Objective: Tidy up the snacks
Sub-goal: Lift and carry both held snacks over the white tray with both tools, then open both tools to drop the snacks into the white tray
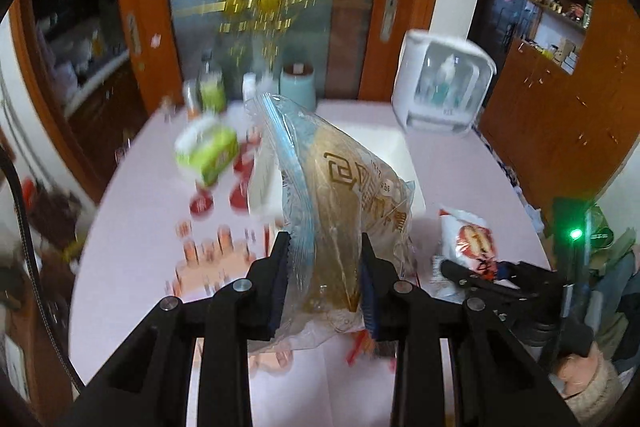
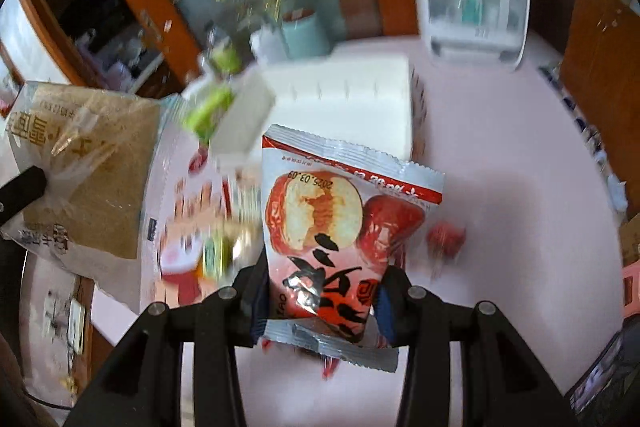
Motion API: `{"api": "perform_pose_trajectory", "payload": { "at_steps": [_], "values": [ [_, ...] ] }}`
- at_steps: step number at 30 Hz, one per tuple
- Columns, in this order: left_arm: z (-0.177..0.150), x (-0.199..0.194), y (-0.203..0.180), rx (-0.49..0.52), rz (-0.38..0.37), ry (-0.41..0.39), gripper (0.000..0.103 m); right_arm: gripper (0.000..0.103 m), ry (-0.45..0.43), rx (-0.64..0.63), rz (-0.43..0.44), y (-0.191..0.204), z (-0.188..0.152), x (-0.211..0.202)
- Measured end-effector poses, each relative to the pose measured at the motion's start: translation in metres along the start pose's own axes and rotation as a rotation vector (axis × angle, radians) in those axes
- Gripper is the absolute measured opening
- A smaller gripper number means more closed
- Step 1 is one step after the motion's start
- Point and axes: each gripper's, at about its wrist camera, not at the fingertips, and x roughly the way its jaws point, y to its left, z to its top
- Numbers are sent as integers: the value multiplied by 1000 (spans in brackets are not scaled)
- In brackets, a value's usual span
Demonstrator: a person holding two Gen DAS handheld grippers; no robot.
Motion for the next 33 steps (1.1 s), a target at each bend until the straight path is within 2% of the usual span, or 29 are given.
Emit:
{"api": "perform_pose_trajectory", "payload": {
  "at_steps": [5,10,16,24,25,26,27,29,31,33],
  "values": [
    [55,23,4,58,4,-75,29,43,-132,21,-79,9,68,3],
    [99,85,12,66,2,-87,29,43,-164,94,-131,4,119,42],
    [112,178,17,70,9,-13,29,44,-110,136,-191,3,157,110],
    [100,255,16,145,60,73,32,48,7,84,-250,13,149,173],
    [99,259,15,164,65,69,36,52,29,78,-245,14,148,179],
    [98,263,15,177,63,60,55,57,42,71,-236,14,147,184],
    [97,265,14,192,58,52,70,73,32,57,-234,17,145,186],
    [98,261,18,187,77,22,100,95,-15,17,-267,21,142,184],
    [100,258,23,163,41,10,102,103,-37,-19,-251,24,142,182],
    [100,257,28,148,26,25,102,103,-40,-29,-244,28,142,178]
  ]
}}
